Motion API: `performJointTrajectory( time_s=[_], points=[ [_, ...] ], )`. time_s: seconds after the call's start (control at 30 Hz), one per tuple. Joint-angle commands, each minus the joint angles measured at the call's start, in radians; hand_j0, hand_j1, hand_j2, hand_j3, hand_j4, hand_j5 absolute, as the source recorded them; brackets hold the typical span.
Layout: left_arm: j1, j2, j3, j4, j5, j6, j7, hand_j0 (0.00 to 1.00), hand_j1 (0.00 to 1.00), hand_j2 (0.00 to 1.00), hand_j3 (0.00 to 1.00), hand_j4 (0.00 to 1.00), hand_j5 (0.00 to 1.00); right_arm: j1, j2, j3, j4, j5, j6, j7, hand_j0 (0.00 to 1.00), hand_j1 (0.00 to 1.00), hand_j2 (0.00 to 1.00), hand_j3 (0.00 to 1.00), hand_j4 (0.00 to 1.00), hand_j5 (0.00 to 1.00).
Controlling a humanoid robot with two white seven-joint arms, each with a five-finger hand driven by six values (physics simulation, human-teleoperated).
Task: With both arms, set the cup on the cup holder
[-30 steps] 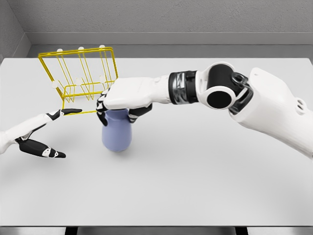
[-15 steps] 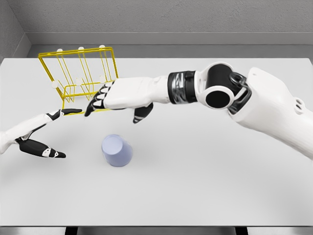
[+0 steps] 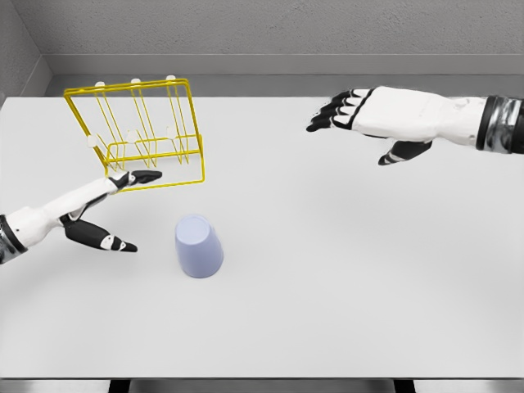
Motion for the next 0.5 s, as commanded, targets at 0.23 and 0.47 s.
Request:
performJointTrajectory(
  time_s=[0.23,0.47],
  points=[
    [-0.003,0.025,-0.039,-0.004,0.030,0.049,0.000,1.00,1.00,1.00,1.00,1.00,1.00,0.081,-0.108,-0.137,0.011,-0.011,-0.102,-0.001,1.00,1.00,1.00,1.00,1.00,1.00],
    [0.002,0.070,-0.106,-0.019,0.063,0.023,0.000,1.00,1.00,1.00,1.00,1.00,1.00,0.143,-0.129,-0.150,0.026,-0.011,-0.098,-0.001,1.00,1.00,1.00,1.00,1.00,1.00]
  ],
)
